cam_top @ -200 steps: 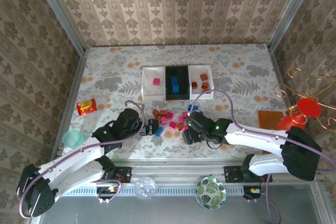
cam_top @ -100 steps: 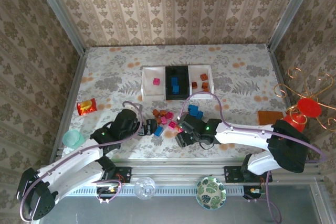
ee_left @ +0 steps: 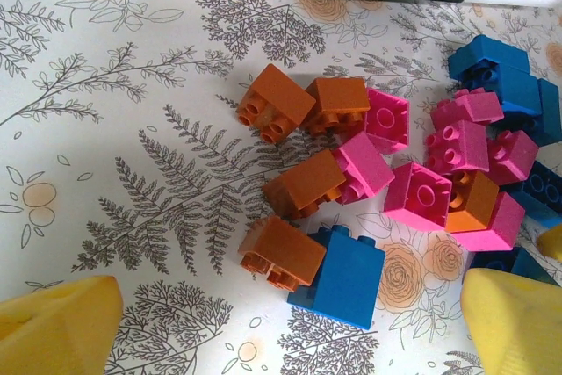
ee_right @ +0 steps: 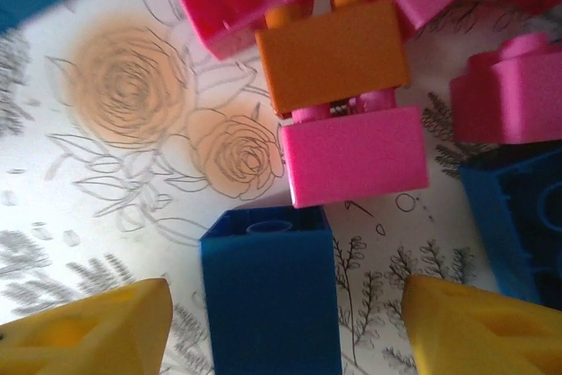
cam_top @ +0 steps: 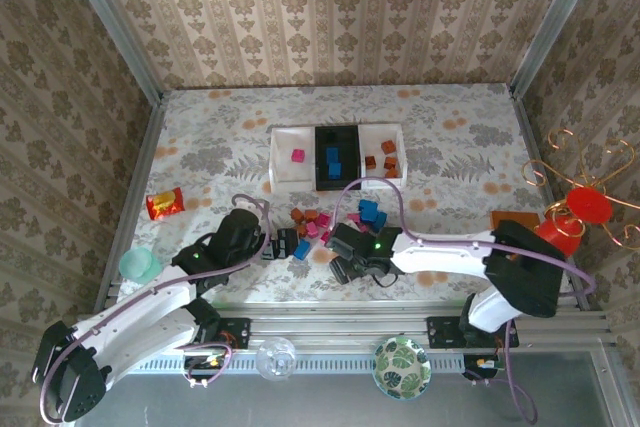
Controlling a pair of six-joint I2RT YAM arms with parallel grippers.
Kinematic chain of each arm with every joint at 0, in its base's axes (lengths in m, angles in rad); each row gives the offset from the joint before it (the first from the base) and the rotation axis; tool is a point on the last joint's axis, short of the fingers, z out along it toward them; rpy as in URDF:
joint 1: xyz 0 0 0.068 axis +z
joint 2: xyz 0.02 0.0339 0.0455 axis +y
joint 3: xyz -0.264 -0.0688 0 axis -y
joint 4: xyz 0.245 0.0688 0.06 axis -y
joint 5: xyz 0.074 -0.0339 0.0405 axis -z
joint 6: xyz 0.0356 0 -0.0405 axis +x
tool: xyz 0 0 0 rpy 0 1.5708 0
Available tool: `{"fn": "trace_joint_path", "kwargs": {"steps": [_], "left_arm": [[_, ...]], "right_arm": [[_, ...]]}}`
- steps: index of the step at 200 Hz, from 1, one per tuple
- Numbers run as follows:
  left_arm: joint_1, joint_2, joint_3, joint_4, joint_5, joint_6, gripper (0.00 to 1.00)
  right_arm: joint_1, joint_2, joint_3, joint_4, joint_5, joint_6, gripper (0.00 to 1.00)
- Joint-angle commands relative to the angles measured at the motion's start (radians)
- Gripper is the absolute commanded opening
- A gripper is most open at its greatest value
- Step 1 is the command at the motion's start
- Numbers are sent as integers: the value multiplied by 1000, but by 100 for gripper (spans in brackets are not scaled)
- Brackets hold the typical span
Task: Sort the legos into containers by color
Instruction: Pick up the lego from the bottom-center of the table, then place the lego in the container.
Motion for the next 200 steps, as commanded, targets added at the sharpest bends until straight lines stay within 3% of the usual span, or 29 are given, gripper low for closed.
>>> {"fn": "trace_joint_path", "kwargs": {"steps": [1, 17, 65, 96, 126, 152, 200], "left_arm": [[7, -13, -6, 6, 11, -14, 100], [8, -26, -4, -6, 8, -11, 100], [14, -44, 0, -12, 6, -5, 100], [13, -64, 13, -28, -2, 1, 100], [13, -86, 35, -58, -16, 17, 100], [15, -91, 59, -85, -26, 34, 100], [11, -38, 80, -107, 11, 52, 96]], "right_arm": [[2, 47, 16, 29, -5, 18, 67], [2, 45, 9, 48, -21, 10, 61], [-1, -48, -9, 63, -90, -66, 31], [-41, -196, 33, 34, -120, -104, 28], [-184, -258, 126, 41, -133, -136, 28], [-301, -170, 245, 71, -120, -147, 28], [-425, 238, 560, 16, -29, -151, 28]]}}
